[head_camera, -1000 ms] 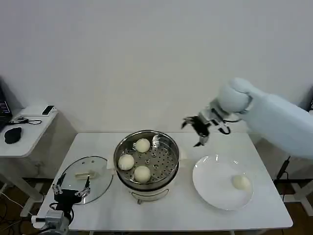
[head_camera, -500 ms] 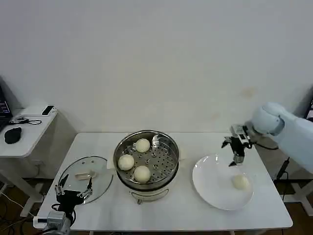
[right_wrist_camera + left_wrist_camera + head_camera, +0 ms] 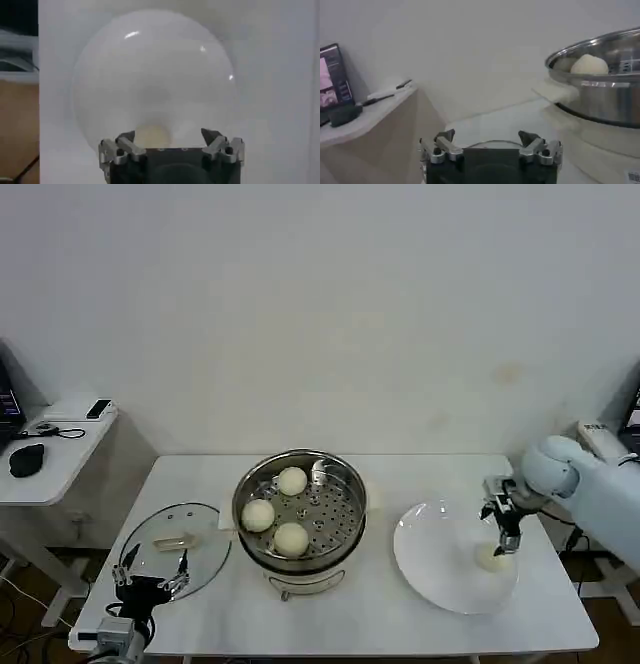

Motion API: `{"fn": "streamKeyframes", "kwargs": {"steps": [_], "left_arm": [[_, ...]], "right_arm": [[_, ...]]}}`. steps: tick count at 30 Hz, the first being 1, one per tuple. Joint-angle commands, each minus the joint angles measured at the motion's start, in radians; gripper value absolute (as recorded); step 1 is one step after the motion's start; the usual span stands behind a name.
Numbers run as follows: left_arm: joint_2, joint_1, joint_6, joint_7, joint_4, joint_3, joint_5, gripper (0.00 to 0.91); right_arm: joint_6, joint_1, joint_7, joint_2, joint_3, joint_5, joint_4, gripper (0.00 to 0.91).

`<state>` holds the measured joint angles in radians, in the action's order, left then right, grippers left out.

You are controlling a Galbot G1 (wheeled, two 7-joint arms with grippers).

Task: Take steamed baozi put them in steamer then cover it.

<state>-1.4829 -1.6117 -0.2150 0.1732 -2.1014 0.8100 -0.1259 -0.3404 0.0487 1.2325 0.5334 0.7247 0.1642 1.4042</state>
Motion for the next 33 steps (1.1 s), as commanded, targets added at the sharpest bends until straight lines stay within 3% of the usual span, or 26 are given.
{"fn": "streamKeyframes", "kwargs": {"steps": [1, 16, 33], "left_arm": [[0.006, 0.001, 0.000, 0.002, 0.003, 0.004, 0.001, 0.907], [0.005, 0.009, 0.003, -0.001, 0.027, -0.001, -0.003, 0.907], [0.005, 0.006, 0.005, -0.006, 0.048, 0.003, -0.003, 0.907]], "right_arm": [[-0.013, 0.061, -0.014, 0.010, -0.012, 0.052, -0.035, 0.907], [0.004, 0.110, -0.066, 0.048, -0.037, 0.116, -0.080, 0.907], [0.010, 0.136, -0.063, 0.080, -0.034, 0.126, -0.115, 0.907]]}}
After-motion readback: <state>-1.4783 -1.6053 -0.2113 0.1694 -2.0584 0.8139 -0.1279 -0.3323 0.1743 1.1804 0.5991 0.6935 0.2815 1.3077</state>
